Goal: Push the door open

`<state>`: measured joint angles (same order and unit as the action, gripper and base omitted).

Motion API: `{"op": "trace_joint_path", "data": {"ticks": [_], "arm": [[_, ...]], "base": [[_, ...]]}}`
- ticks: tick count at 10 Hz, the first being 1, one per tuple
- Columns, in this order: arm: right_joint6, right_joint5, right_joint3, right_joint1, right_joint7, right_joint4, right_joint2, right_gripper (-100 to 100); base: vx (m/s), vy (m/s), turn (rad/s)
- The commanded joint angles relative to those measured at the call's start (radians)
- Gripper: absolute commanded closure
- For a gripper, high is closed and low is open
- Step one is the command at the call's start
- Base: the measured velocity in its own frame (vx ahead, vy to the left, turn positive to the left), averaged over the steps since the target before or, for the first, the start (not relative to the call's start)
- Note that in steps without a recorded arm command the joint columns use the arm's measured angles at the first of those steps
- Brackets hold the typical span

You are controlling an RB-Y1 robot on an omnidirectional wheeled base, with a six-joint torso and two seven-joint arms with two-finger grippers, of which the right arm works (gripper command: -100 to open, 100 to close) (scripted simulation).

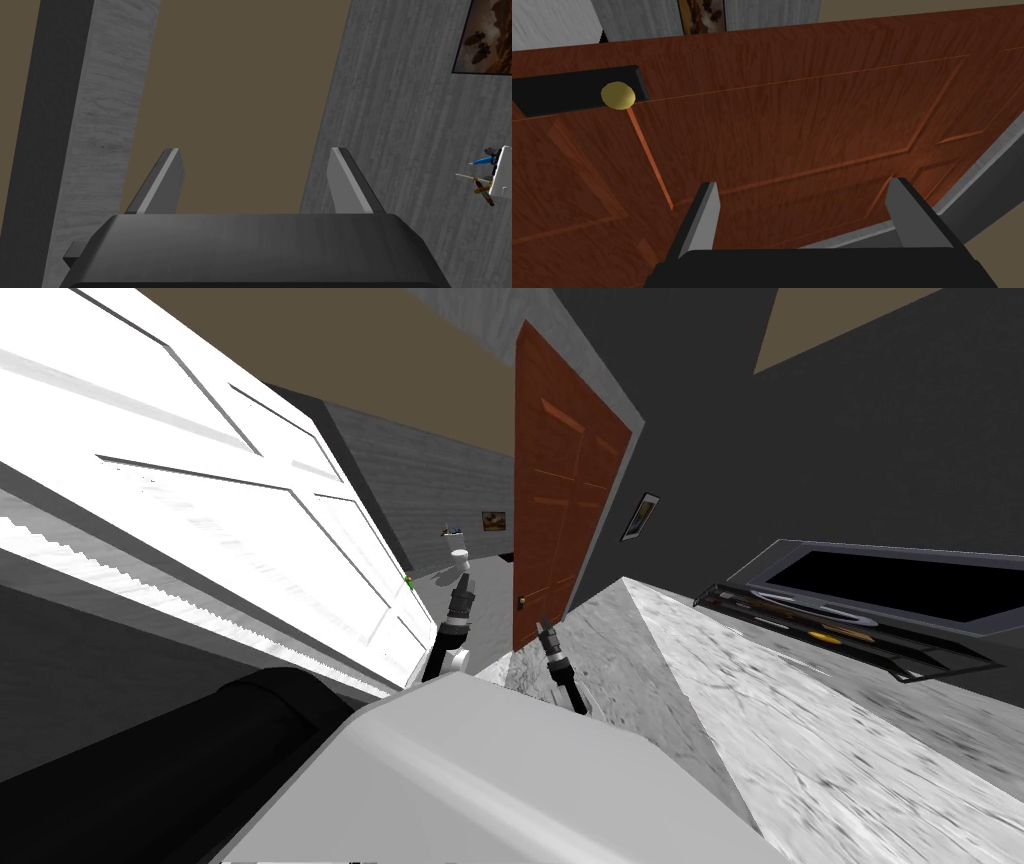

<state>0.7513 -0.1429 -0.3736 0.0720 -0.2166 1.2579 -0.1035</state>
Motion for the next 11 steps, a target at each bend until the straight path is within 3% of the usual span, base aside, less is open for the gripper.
{"op": "trace_joint_path", "data": {"ticks": [1,4,5,11], "arm": [[0.002,-0.004,-0.010,-0.007,-0.003,-0.028,0.002,-100],[0.019,-0.017,-0.046,-0.049,-0.024,-0.128,-0.003,-100],[0.019,-0.017,-0.046,-0.049,-0.024,-0.128,-0.003,-100],[0.049,-0.039,-0.110,-0.124,-0.060,-0.307,-0.010,-100]], "base": [[0.067,-0.017,0.001],[0.075,-0.020,0.001],[0.066,-0.019,-0.001],[0.089,-0.023,0.001]]}}
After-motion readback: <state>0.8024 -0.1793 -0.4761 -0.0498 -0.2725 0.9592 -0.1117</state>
